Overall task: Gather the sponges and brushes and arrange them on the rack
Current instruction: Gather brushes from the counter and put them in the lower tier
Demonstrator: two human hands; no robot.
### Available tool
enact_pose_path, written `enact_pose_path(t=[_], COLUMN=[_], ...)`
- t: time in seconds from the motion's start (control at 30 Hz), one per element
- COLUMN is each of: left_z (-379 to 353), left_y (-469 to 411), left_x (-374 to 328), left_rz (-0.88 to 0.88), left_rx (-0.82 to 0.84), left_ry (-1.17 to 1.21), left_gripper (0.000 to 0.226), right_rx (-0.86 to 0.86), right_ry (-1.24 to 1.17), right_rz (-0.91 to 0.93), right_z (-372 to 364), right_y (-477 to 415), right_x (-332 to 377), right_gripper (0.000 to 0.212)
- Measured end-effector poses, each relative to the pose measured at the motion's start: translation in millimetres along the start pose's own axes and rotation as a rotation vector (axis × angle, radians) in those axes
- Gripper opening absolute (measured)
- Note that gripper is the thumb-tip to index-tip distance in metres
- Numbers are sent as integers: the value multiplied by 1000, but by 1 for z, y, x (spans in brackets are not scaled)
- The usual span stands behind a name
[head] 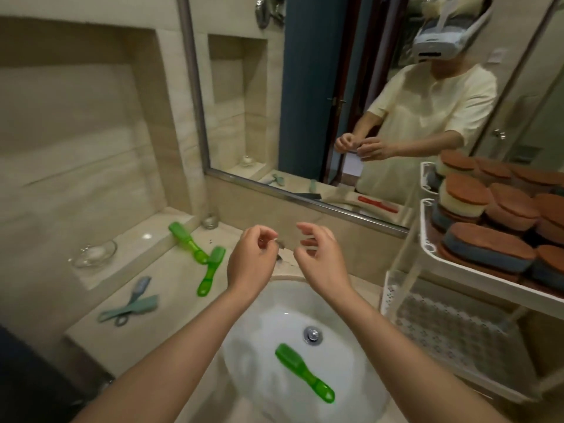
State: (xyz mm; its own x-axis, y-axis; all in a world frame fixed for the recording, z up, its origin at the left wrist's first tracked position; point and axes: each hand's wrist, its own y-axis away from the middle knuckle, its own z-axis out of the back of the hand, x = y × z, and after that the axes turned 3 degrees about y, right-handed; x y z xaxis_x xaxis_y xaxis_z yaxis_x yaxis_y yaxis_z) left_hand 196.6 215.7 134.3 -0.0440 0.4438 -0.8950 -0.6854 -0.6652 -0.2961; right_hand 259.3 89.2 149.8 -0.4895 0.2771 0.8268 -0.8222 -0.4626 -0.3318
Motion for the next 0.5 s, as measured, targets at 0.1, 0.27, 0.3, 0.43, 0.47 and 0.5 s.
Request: enact_pose_path(t=[0.1,0.27,0.3,0.43,0.47,0.5], left_z=[28,67,73,97,102,106], left_y=[-11,-30,-35,-56,-63,-69], left_x=[27,75,84,122,132,142], left_rz=[30,164,191,279,301,321], left_rx=[-38,-31,-25,5,13,22], left_ry=[-33,-105,-122,-150,-144,-142], left_gripper=[14,12,11,5,5,6], right_rx=[76,172,188,231,242,255], right_ry=[-16,-26,-7,40,48,61], right_rz=[-26,-103,-122,-175,-188,-200], right_z=[-39,-103,-115,-160,-170,-180], right_y=[-8,-23,-27,-41,-45,-49], right_x=[1,-3,-6,-12,-14,-17], right_gripper=[43,42,42,43,43,44])
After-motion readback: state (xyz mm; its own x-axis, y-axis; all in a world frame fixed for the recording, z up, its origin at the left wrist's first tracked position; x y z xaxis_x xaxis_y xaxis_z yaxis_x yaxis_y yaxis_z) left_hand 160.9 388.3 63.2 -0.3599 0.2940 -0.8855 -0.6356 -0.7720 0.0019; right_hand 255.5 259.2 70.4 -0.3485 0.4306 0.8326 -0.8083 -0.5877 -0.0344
